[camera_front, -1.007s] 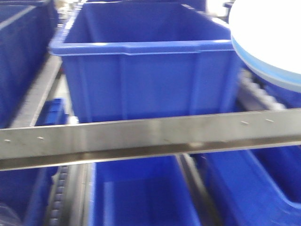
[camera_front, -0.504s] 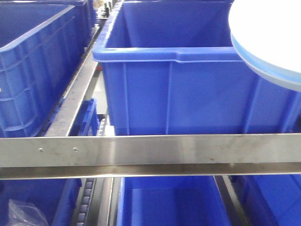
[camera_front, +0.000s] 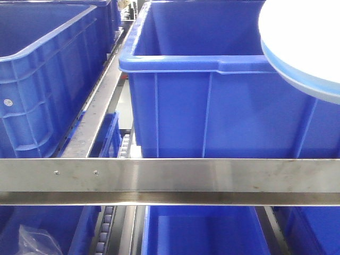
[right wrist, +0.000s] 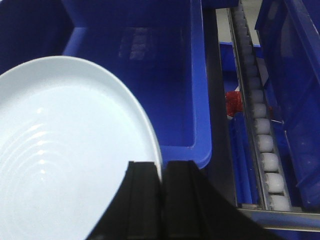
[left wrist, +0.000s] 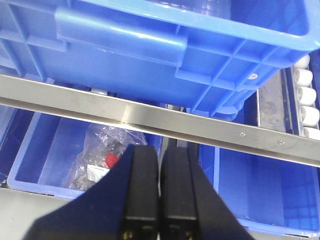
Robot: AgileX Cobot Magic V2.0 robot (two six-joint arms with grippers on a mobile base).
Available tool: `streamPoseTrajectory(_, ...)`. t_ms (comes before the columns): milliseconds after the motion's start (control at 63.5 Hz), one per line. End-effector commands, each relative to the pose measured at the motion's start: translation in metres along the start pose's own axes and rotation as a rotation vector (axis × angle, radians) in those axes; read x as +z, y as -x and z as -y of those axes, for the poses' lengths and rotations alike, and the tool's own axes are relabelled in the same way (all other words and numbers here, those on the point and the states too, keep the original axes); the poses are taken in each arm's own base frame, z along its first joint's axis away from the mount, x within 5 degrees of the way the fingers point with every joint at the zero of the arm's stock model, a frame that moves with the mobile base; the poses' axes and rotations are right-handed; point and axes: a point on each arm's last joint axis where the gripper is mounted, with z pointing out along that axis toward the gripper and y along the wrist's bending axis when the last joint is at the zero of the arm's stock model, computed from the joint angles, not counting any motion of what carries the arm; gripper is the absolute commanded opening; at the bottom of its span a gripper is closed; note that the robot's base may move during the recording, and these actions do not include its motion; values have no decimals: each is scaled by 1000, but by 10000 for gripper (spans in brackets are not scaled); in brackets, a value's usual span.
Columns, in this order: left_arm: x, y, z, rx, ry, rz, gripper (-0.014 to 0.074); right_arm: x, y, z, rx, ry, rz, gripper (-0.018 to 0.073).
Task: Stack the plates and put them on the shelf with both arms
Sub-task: 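Lower the plates into the blue bin and open the right gripper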
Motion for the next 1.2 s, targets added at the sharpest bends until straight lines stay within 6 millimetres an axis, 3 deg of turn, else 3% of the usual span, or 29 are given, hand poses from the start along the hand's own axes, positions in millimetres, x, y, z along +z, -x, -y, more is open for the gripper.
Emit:
streamPoseTrajectory(0,-4,14,4,-5,-31,90,90,-6,19,-3,-10,26,132,57)
streamPoseTrajectory(346,-4,14,4,-5,-31,90,90,-5,20,-3,-10,29,138,57)
streamPoseTrajectory(456,-4,14,4,-5,-31,90,90,5,29,-7,-10,53,179,57)
streamPoseTrajectory(582,-4,14,4,-5,-31,90,90,29,53,-13,-14,74,207,57)
streamPoseTrajectory(787,-4,14,4,-5,-31,90,90,87,104,-25,-17,79,189,64)
streamPoseTrajectory(850,-4,14,4,-5,-31,90,90,104,115,-28,-17,79,186,125)
streamPoseTrajectory(913,-4,14,4,-5,-31,90,90,117,123,-30,-17,80,185,271)
streamPoseTrajectory(976,-4,14,4,-5,-31,90,90,126,127,-32,-18,81,184,473)
streamPoseTrajectory(1039,-4,14,4,-5,-31,90,90,128,126,-32,-18,84,187,600)
streamPoseTrajectory(1180,-4,14,4,-5,-31,90,90,122,111,-29,-20,73,140,624)
